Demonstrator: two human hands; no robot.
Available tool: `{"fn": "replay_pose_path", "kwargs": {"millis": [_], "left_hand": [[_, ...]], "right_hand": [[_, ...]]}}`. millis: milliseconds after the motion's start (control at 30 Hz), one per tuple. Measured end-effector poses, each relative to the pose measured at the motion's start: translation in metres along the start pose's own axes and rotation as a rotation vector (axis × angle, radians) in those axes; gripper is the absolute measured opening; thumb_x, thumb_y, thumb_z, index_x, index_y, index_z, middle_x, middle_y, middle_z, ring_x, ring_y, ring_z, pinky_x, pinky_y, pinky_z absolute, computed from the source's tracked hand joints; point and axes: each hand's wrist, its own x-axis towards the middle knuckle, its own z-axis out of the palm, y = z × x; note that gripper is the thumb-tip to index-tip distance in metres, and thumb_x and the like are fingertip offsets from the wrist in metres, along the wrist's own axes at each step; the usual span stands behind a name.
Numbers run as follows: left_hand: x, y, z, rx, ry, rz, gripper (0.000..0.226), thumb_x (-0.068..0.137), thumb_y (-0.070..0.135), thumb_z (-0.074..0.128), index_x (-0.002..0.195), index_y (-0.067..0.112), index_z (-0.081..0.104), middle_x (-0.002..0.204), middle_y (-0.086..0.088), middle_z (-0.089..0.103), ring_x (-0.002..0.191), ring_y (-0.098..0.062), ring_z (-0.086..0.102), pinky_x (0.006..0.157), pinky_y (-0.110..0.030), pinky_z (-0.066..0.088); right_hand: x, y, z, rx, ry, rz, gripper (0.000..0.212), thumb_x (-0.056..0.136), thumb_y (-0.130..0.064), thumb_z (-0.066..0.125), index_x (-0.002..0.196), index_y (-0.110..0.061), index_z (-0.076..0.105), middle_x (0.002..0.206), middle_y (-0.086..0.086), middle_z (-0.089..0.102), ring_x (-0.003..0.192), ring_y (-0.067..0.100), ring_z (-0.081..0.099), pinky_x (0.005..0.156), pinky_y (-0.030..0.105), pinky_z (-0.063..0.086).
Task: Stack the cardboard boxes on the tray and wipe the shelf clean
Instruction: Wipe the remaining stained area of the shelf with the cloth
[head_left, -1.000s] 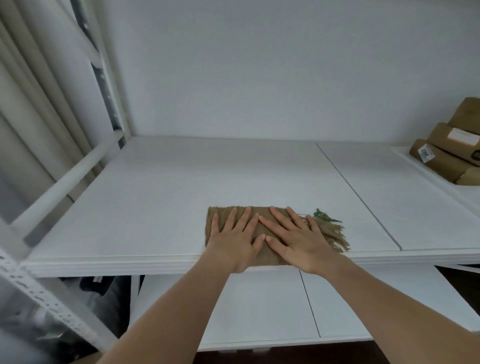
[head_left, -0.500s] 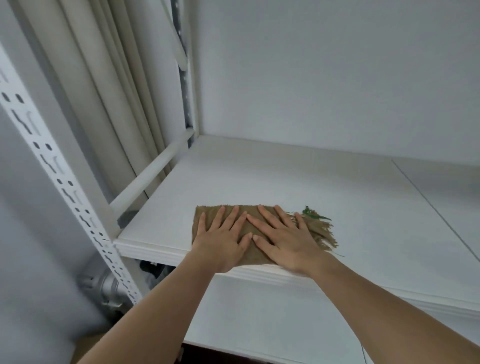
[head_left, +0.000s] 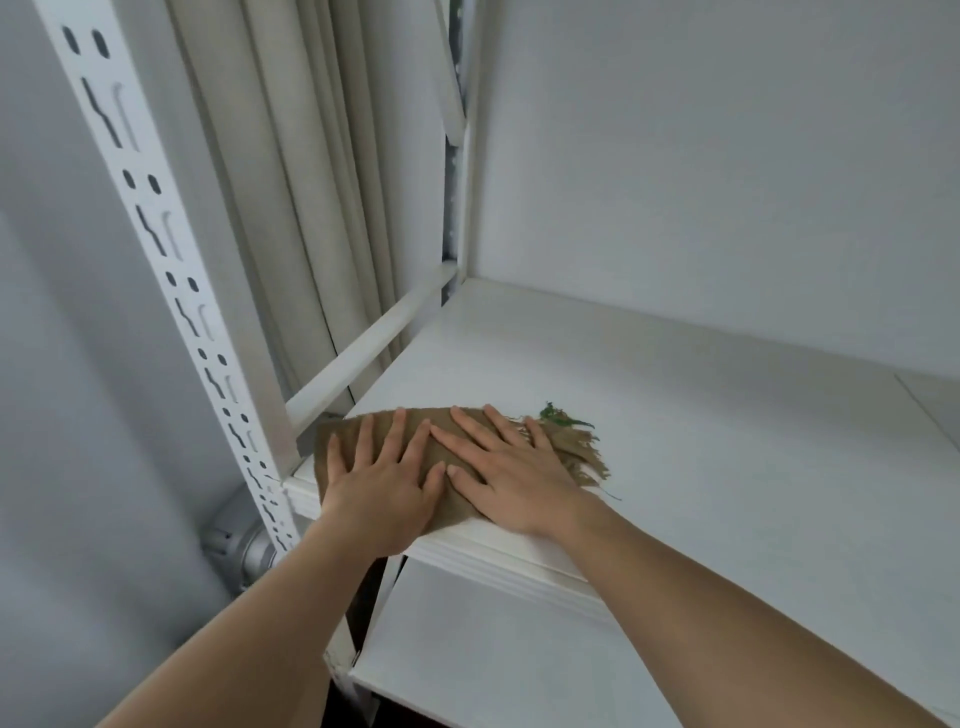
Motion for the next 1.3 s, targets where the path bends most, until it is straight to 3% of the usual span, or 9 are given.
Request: {"fn": "replay_pose_path", "kwargs": {"millis": [233, 300, 400, 533, 667, 767, 967, 1133, 1300], "left_hand": [[0.018, -0.019, -0.011, 0.005, -0.043, -0.092, 0.061, 0.096, 0.054, 0.007, 0.149, 0.033, -0.014, 0.158, 0.002, -0.019, 0.146, -0.027, -0.012, 0.116, -0.055, 0.002], [0.013, -0.009, -0.015, 0.105, 0.048, -0.101, 0.061, 0.098, 0.052, 0.011, 0.151, 0.023, 0.001, 0.158, -0.007, 0.000, 0.145, -0.029, 0.005, 0.115, -0.049, 0.015], [0.004, 0.014, -0.021, 0.253, 0.188, -0.156, 0.048, 0.099, 0.046, 0.022, 0.133, 0.016, 0.039, 0.135, -0.010, 0.035, 0.121, -0.030, 0.039, 0.095, -0.039, 0.039], [0.021, 0.032, -0.025, 0.089, 0.148, -0.230, 0.051, 0.099, 0.047, 0.022, 0.123, 0.013, 0.051, 0.126, -0.011, 0.049, 0.115, -0.031, 0.046, 0.090, -0.039, 0.041], [0.062, 0.034, -0.012, -0.139, 0.078, -0.075, 0.051, 0.100, 0.038, 0.022, 0.142, 0.012, 0.035, 0.151, -0.012, 0.030, 0.140, -0.032, 0.024, 0.114, -0.045, 0.023], [0.087, 0.047, -0.013, -0.184, 0.026, 0.041, 0.049, 0.102, 0.032, 0.019, 0.148, 0.018, 0.026, 0.158, -0.005, 0.016, 0.146, -0.024, 0.009, 0.119, -0.046, 0.007], [0.114, 0.093, -0.025, -0.159, 0.019, 0.120, 0.040, 0.101, 0.030, 0.022, 0.117, 0.012, 0.055, 0.134, -0.012, 0.048, 0.125, -0.031, 0.042, 0.108, -0.045, 0.030], [0.137, 0.115, -0.025, -0.160, -0.080, 0.144, 0.048, 0.102, 0.035, 0.019, 0.147, 0.019, 0.030, 0.157, -0.012, 0.018, 0.145, -0.033, 0.014, 0.117, -0.047, 0.016], [0.151, 0.138, -0.026, -0.107, -0.110, 0.175, 0.053, 0.102, 0.042, 0.022, 0.152, 0.028, 0.012, 0.160, -0.005, 0.001, 0.147, -0.032, 0.000, 0.119, -0.046, 0.007]], "right_hand": [[0.031, 0.002, -0.014, 0.099, -0.087, -0.094, 0.053, 0.100, -0.055, 0.023, 0.151, -0.048, 0.008, 0.160, -0.022, -0.004, 0.148, 0.010, -0.012, 0.118, 0.051, -0.011], [0.021, 0.012, -0.016, 0.112, -0.020, -0.130, 0.051, 0.101, -0.051, 0.029, 0.150, -0.043, 0.022, 0.161, -0.020, 0.005, 0.149, 0.007, -0.006, 0.118, 0.050, -0.009], [0.011, 0.032, -0.013, 0.159, 0.048, -0.174, 0.046, 0.101, -0.043, 0.036, 0.147, -0.041, 0.032, 0.160, -0.019, 0.014, 0.147, 0.002, 0.004, 0.121, 0.043, -0.001], [0.021, 0.045, -0.007, 0.176, 0.043, -0.164, 0.046, 0.102, -0.044, 0.032, 0.149, -0.042, 0.028, 0.160, -0.019, 0.011, 0.147, 0.000, 0.003, 0.121, 0.036, -0.001], [0.029, 0.066, -0.013, 0.163, 0.044, -0.002, 0.048, 0.104, -0.045, 0.024, 0.151, -0.039, 0.021, 0.162, -0.014, 0.005, 0.148, 0.005, 0.000, 0.121, 0.037, -0.003], [0.031, 0.095, -0.020, 0.145, 0.020, 0.137, 0.050, 0.104, -0.045, 0.019, 0.153, -0.037, 0.017, 0.163, -0.011, 0.001, 0.149, 0.009, -0.001, 0.120, 0.040, -0.002], [0.023, 0.158, -0.027, 0.123, 0.003, 0.359, 0.051, 0.104, -0.046, 0.016, 0.154, -0.037, 0.010, 0.162, -0.011, -0.003, 0.149, 0.012, -0.003, 0.119, 0.044, -0.003], [0.016, 0.188, -0.029, 0.149, 0.012, 0.384, 0.050, 0.103, -0.048, 0.017, 0.153, -0.039, 0.012, 0.162, -0.012, -0.003, 0.150, 0.013, -0.005, 0.120, 0.044, -0.005], [0.008, 0.214, -0.032, 0.149, 0.034, 0.428, 0.052, 0.102, -0.052, 0.018, 0.152, -0.042, 0.012, 0.162, -0.012, -0.002, 0.150, 0.019, -0.006, 0.120, 0.044, -0.005]]}}
